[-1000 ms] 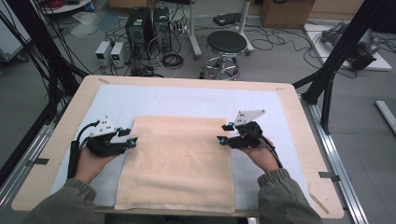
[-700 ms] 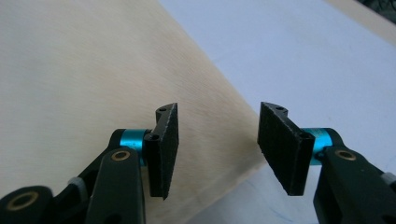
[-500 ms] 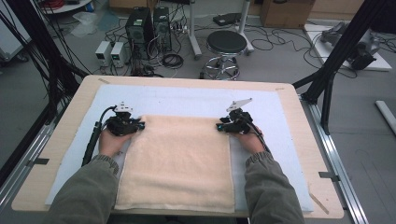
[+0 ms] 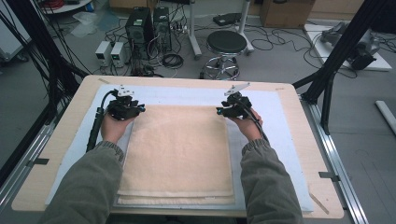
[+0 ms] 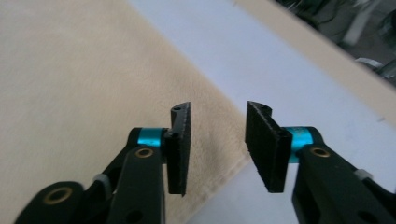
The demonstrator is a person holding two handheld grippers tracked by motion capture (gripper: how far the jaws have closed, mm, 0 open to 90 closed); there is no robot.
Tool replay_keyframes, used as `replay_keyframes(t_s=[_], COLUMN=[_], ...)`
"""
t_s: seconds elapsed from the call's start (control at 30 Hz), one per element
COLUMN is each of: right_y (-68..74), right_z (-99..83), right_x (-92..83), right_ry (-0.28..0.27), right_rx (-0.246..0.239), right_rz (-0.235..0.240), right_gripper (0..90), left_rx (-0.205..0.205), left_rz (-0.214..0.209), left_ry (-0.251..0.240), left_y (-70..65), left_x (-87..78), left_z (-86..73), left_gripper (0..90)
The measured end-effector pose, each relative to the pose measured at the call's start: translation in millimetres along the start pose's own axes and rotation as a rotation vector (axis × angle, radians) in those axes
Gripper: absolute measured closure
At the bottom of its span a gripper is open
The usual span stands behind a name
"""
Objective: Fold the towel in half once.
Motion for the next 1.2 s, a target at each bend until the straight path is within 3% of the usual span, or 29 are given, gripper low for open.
replay_keyframes(t_s=[0.07,0.17,0.23,0.3,0.53,0.6,0.63,0.67,0.73,0.77,0.83,0.9,1.0,1.13,1.2], right_y=[1.4,6.6,12.5,21.0,50.7,65.3,73.0,80.8,95.6,103.3,117.9,132.1,152.5,164.9,164.7], right_z=[-6.8,-11.3,-13.2,-15.3,-28.6,-35.1,-39.1,-42.6,-47.8,-49.8,-57.9,-70.5,-91.3,-113.6,-115.4], right_x=[-1.7,-10.7,-17.0,-24.1,-48.4,-57.9,-62.5,-66.1,-75.4,-81.4,-94.1,-99.7,-108.5,-103.8,-103.0], right_ry=[0.014,-0.018,-0.030,-0.035,-0.068,-0.077,-0.072,-0.032,0.005,-0.005,-0.078,-0.055,-0.068,-0.003,-0.024], right_rx=[0.022,0.059,0.059,0.048,0.004,-0.018,-0.037,-0.049,-0.064,-0.084,-0.124,-0.137,-0.177,-0.198,-0.178], right_rz=[0.024,0.061,0.079,0.103,0.151,0.176,0.187,0.222,0.277,0.280,0.275,0.317,0.349,0.405,0.421], right_gripper=[52.8,49.5,45.8,44.8,43.2,44.4,43.6,43.1,45.2,45.5,48.3,48.4,52.7,67.6,81.6], left_rx=[-0.003,0.011,0.006,0.053,0.109,0.149,0.164,0.181,0.202,0.213,0.224,0.227,0.255,0.294,0.290], left_rz=[-0.015,-0.051,-0.104,-0.111,-0.193,-0.213,-0.232,-0.245,-0.280,-0.294,-0.321,-0.347,-0.393,-0.464,-0.485], left_ry=[0.006,0.010,0.041,0.007,-0.004,-0.010,-0.010,-0.012,-0.007,-0.010,-0.006,-0.004,0.020,0.120,0.099], left_y=[-0.1,-7.4,-14.6,-24.9,-53.6,-66.2,-72.0,-77.8,-90.7,-96.6,-106.4,-114.7,-124.4,-132.0,-133.1], left_x=[-5.0,-12.2,-16.6,-25.0,-57.9,-69.9,-75.9,-81.9,-92.8,-97.6,-107.1,-116.7,-128.4,-126.4,-125.9], left_z=[-5.8,-16.2,-21.3,-26.9,-50.6,-60.3,-64.9,-70.4,-82.5,-88.6,-99.8,-108.9,-120.7,-139.5,-141.2], left_gripper=[59.6,58.8,52.9,53.5,50.3,50.1,50.1,50.1,50.0,50.0,49.9,49.8,51.7,66.2,75.8])
Point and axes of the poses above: each handheld gripper's, and its own axes: x roughly forward along the jaws, z roughly out of its top, y roughly to its left, the point moved 4 cm from there along x, roughly forward along the jaws, and after that the axes turned 5 degrees about -z, right-handed, at the moved point
